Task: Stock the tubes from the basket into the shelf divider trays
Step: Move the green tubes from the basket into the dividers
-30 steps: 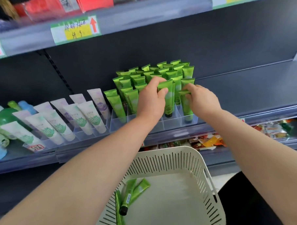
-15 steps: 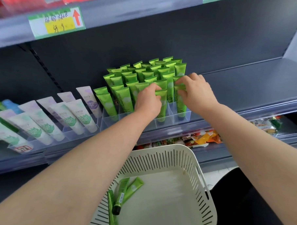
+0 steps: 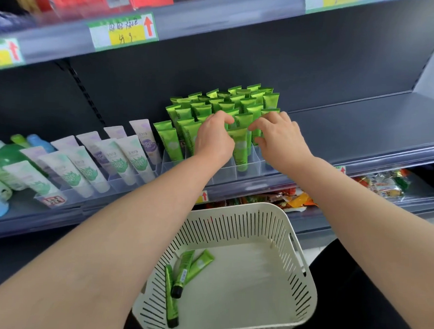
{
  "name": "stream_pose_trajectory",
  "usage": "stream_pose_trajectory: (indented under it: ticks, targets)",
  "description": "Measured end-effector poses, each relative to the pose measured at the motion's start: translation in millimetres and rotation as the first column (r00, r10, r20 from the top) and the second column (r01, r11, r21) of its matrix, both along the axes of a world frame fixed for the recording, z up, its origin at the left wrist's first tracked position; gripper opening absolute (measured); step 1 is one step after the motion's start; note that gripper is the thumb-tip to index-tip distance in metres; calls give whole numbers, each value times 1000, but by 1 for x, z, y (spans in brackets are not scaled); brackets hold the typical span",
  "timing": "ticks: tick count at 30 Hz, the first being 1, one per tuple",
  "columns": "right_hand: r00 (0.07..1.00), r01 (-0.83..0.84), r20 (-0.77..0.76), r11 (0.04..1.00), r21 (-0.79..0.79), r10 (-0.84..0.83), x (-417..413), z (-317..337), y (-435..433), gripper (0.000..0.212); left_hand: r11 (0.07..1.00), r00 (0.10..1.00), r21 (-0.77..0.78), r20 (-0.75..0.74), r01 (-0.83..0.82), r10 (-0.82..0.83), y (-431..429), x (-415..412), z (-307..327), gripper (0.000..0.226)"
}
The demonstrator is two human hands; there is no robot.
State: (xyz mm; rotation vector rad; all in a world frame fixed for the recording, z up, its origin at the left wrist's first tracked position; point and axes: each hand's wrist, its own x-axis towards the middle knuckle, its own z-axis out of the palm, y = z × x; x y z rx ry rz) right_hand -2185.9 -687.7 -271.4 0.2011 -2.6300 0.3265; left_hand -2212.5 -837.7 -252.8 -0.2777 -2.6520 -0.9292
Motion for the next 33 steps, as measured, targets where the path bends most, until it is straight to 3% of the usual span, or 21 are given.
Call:
stream_pose_trajectory:
  ticks: [12, 19, 27, 31, 33]
  targets:
    - [978, -150, 146, 989, -6, 149, 37, -69, -59, 33, 992, 999, -119, -21, -42, 40, -76, 41, -53, 39]
    - [887, -220, 413, 975, -17, 207, 60, -145, -88, 36, 971, 972, -236, 211, -48, 100, -116, 65, -128, 37]
    - [774, -292, 590, 956, 8, 232, 77, -206, -100, 36, 923, 774, -371, 613, 105, 158, -127, 84, -211, 29]
    - [716, -304, 662, 953, 7, 223, 77, -228, -100, 37, 892, 704, -417, 687, 176, 182, -129, 87, -239, 9]
    - [690, -302, 693, 953, 14, 208, 77, -238, -97, 37, 871, 692, -450, 694, 198, 201, -130, 88, -252, 16]
